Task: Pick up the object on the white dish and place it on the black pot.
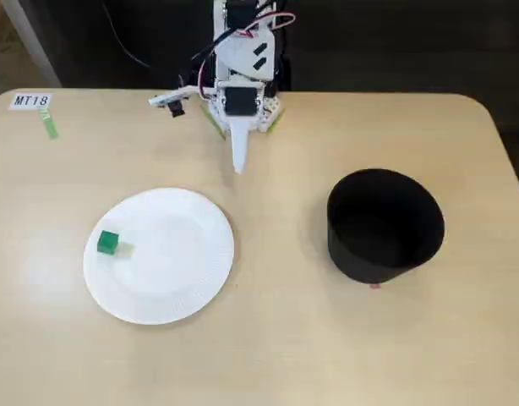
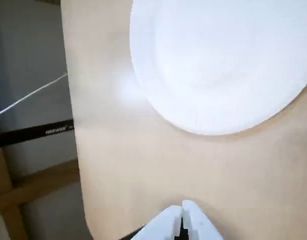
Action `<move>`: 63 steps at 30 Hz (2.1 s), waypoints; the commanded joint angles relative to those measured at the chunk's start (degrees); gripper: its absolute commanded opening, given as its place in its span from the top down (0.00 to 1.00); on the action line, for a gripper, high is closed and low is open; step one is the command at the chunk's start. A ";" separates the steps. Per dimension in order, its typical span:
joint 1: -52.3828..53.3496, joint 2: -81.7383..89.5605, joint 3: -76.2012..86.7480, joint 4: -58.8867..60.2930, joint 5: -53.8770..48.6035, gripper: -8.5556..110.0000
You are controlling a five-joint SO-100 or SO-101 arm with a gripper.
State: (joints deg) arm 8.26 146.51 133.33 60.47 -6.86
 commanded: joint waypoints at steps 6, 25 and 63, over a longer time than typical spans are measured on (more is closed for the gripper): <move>14.50 -22.59 -21.97 4.75 -8.35 0.93; 28.30 -58.27 -46.14 9.58 -26.10 0.93; 32.70 -84.64 -64.25 12.48 -23.29 0.69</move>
State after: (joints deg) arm 40.96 61.44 72.60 73.04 -30.59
